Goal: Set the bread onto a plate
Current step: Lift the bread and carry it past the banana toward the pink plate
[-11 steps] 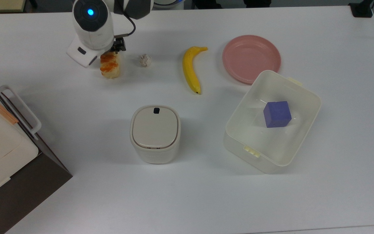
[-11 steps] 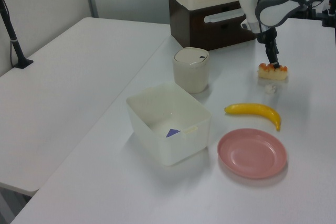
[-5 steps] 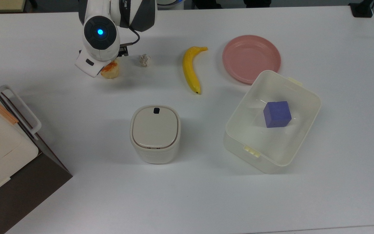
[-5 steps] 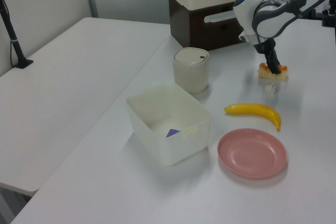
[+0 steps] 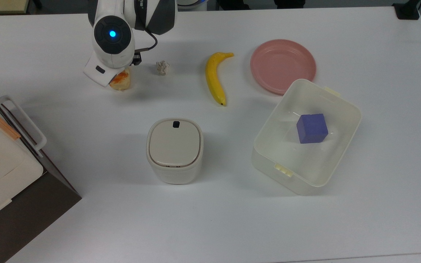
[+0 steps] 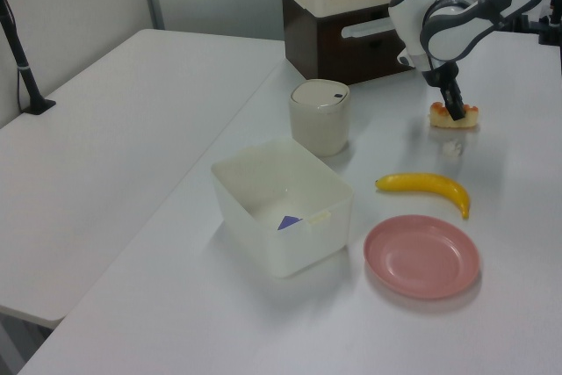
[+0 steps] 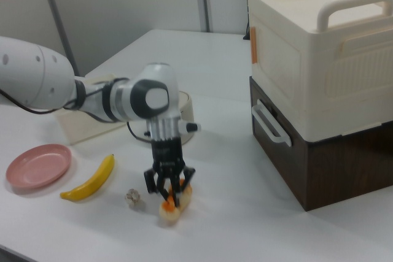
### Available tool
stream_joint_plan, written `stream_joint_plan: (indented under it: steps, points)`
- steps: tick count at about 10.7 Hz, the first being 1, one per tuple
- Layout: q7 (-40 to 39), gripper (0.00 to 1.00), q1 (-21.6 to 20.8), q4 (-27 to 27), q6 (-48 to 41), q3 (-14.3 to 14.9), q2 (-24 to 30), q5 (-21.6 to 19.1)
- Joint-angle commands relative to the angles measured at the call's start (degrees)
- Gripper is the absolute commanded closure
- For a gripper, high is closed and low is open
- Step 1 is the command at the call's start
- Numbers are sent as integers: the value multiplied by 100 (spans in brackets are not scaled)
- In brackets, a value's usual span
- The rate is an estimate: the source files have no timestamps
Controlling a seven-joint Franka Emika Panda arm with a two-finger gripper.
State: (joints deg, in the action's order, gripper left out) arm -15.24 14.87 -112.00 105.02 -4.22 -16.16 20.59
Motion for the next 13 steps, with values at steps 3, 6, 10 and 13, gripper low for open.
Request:
stream_joint_plan:
  steps: [3,6,10,13]
  points:
    - [56,100,-228,1460,-2148,-1430,579,-494]
    - [501,100,-1289,1611,-2591,-1766,535,-468]
    - [1900,100,-2618,1567,-2600,-1767,88,-468]
    - [2420,100,-2937,1514,-2557,-1767,-448,-477]
